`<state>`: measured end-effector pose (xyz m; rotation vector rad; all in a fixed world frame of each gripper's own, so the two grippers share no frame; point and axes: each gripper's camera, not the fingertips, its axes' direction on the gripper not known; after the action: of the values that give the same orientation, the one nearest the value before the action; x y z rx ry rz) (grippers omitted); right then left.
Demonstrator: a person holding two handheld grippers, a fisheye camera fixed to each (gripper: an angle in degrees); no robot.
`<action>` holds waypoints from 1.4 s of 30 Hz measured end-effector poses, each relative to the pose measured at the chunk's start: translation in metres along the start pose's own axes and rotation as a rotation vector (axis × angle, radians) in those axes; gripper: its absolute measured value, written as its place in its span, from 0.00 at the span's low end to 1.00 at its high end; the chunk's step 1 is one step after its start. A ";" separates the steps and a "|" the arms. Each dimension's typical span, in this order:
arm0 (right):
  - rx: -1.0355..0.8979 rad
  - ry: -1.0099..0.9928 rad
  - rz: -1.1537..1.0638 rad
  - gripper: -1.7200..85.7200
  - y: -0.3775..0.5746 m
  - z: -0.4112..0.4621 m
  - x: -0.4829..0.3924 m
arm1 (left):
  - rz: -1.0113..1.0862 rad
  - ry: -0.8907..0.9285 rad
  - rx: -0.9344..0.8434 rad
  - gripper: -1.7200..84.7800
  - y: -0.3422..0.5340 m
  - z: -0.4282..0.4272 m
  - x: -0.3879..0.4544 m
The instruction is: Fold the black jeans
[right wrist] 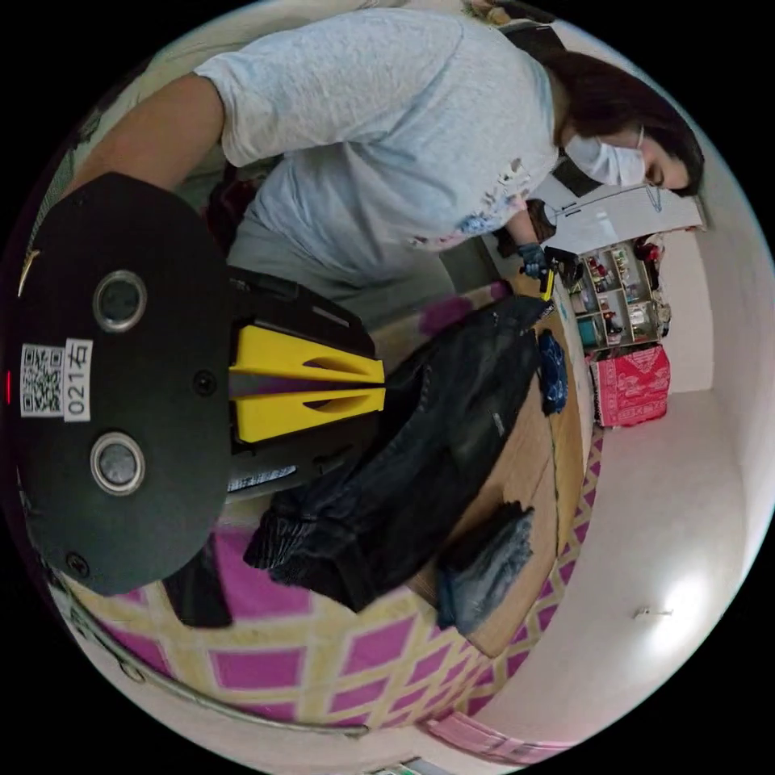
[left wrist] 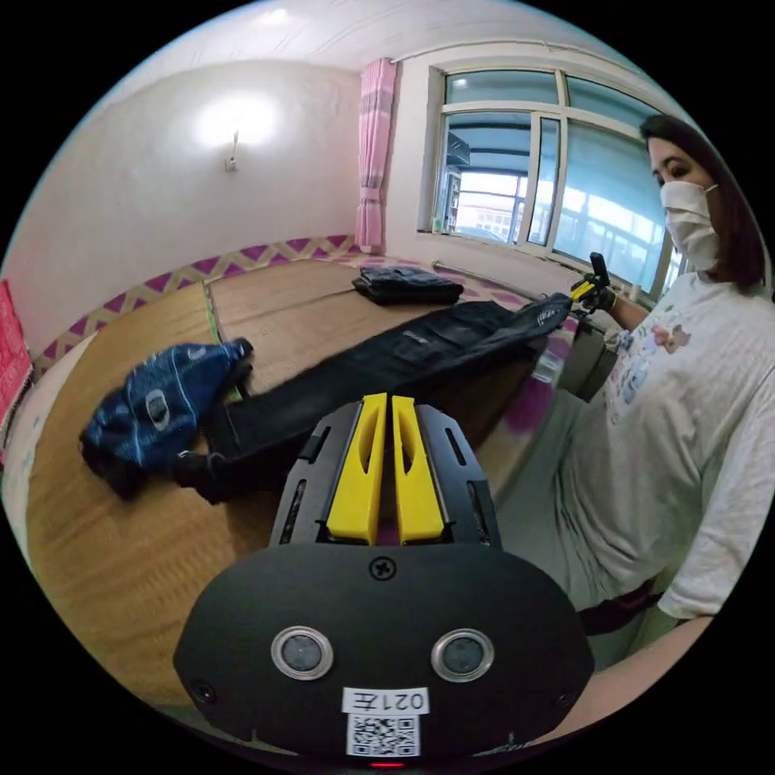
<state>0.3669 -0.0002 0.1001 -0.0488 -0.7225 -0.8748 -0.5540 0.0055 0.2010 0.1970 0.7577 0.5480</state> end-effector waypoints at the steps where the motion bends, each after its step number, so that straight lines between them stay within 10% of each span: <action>1: -0.018 -0.008 0.021 0.01 0.008 0.010 -0.001 | -0.061 0.023 -0.022 0.01 0.024 0.006 0.000; 9: -0.077 -0.032 0.231 0.02 0.059 0.079 -0.001 | -0.278 0.078 0.052 0.01 0.107 -0.009 0.000; 19: -0.027 0.248 0.406 0.07 0.037 0.078 0.037 | -0.545 -0.415 -0.059 0.02 0.109 -0.037 -0.051; 34: -0.065 0.496 0.607 0.01 0.076 0.063 0.053 | -0.542 -0.396 -0.138 0.01 0.123 -0.047 -0.056; 42: 0.135 0.540 0.747 0.02 0.122 0.018 0.000 | -0.587 -0.408 0.121 0.01 0.168 -0.106 -0.026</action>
<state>0.4441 0.0855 0.1439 0.0380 -0.2098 -0.1012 -0.7102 0.1310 0.2013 0.1803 0.4168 -0.0988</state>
